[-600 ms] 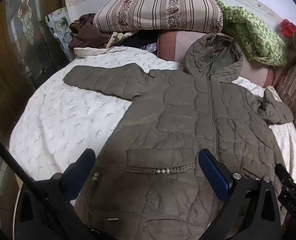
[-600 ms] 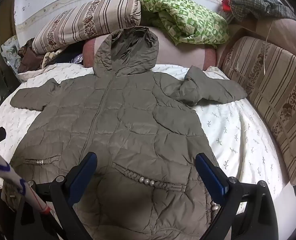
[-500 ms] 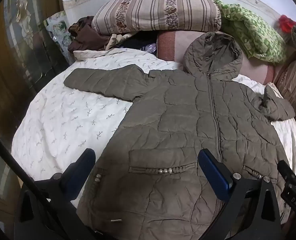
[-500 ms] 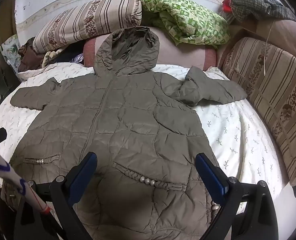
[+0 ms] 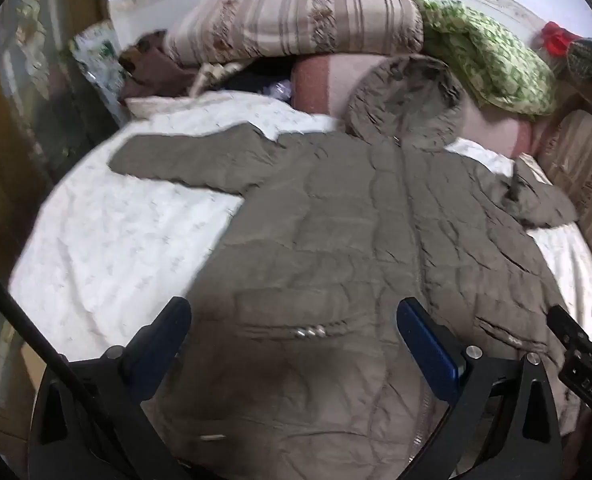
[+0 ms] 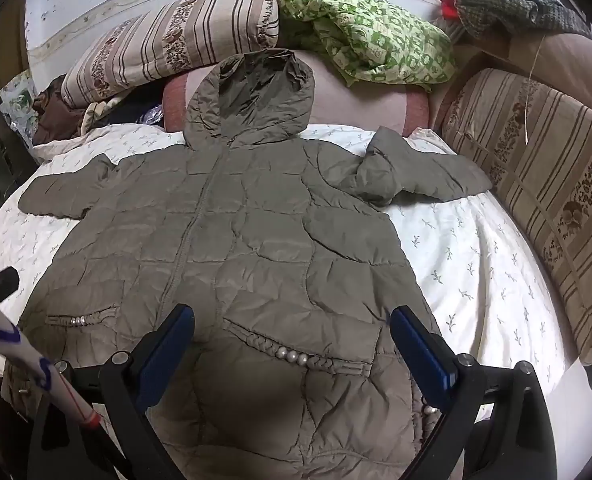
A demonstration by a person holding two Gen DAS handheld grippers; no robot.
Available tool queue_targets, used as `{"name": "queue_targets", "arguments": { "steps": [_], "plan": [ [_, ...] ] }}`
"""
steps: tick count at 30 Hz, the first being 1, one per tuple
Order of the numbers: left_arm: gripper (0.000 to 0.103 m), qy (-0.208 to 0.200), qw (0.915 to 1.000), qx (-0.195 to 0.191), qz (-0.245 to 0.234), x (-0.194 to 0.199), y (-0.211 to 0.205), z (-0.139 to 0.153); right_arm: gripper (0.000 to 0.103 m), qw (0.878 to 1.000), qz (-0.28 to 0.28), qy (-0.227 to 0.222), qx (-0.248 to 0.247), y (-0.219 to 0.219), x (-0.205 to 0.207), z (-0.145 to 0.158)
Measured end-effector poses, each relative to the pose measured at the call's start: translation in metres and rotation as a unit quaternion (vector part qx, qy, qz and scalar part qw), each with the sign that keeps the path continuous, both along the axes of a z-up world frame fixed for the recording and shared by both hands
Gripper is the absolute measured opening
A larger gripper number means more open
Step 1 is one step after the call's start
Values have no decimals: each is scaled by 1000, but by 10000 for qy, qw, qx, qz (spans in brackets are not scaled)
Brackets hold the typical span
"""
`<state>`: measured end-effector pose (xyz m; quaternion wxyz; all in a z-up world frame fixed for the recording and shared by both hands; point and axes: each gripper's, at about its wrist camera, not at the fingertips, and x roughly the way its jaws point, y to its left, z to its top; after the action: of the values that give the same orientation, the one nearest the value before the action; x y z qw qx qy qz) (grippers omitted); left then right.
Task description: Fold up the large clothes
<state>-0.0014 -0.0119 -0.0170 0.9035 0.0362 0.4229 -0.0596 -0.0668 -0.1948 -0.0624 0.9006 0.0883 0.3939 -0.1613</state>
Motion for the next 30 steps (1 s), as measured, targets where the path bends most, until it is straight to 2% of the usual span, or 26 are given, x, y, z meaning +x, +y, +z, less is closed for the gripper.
{"name": "queue_targets", "arguments": {
  "steps": [3,7,11,18,25,30],
  "plan": [
    [103,147,9997,166,-133,-1,-7,-8,100,10000,-28,-5,5,-1,-1,-1],
    [103,372,9990,-162,-200,-3,-8,-12,100,10000,-67,14,23,-3,-2,-1],
    [103,115,9998,-31,-171,-11,-11,-10,100,9999,-112,33,91,-7,-3,-3],
    [103,136,9991,-361,-145,-10,-5,-6,100,9998,-161,68,135,-9,-6,-6],
    [103,34,10000,-36,57,-9,0,-5,100,9997,-179,68,138,-10,-7,-6],
    [103,49,9998,-99,143,-8,7,-4,100,9997,-162,79,156,-11,-7,-6]
  ]
}}
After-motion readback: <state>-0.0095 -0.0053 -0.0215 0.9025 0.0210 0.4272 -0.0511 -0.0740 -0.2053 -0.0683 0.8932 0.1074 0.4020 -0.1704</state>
